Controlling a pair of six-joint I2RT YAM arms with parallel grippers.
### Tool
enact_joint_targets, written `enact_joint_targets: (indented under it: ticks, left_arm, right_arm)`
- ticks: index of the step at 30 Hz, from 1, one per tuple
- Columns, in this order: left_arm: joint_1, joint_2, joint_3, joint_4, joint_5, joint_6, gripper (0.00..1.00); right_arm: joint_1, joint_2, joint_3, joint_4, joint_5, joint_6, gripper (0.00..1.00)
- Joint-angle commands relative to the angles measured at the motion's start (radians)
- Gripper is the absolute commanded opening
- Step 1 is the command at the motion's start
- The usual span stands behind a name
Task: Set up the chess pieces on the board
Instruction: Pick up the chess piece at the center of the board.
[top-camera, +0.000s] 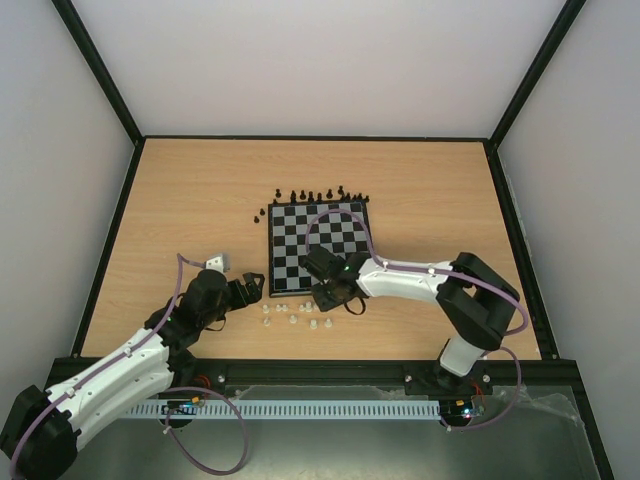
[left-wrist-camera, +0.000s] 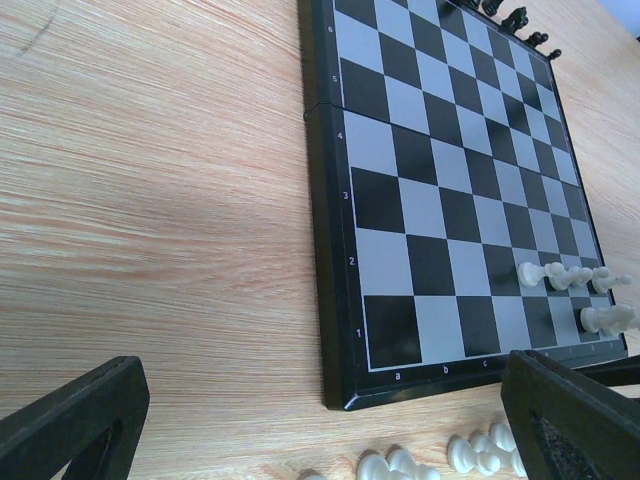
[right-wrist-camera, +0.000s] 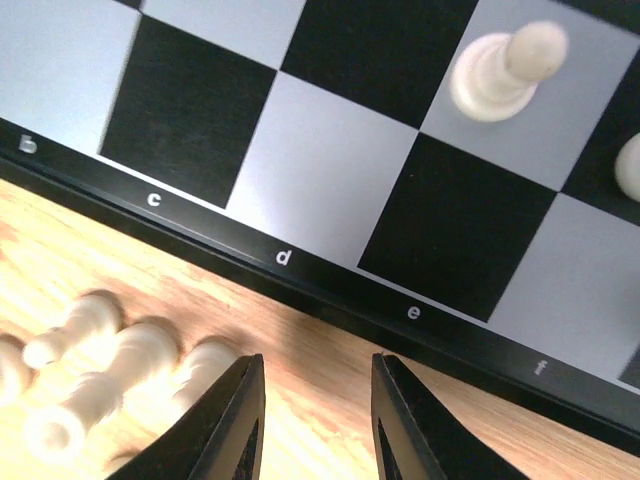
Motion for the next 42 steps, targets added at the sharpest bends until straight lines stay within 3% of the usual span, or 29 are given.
enact_joint_targets:
  ticks: [1, 8, 42]
  left_arm:
    - [0.006, 0.0, 0.023, 0.007, -0.012, 0.004, 0.99]
    - [0.006, 0.007, 0.023, 0.016, -0.009, 0.0, 1.0]
    - [0.006, -0.003, 0.016, 0.012, -0.008, 0.0, 0.99]
  right_arm:
    - [-0.004, -0.075, 0.006, -0.065, 0.006, -0.005, 0.31]
    - [0.009, -0.119, 0.021, -0.079, -0.008, -0.006, 0.31]
    - [0.072, 0.014, 0.066, -0.065, -0.028, -0.016, 0.31]
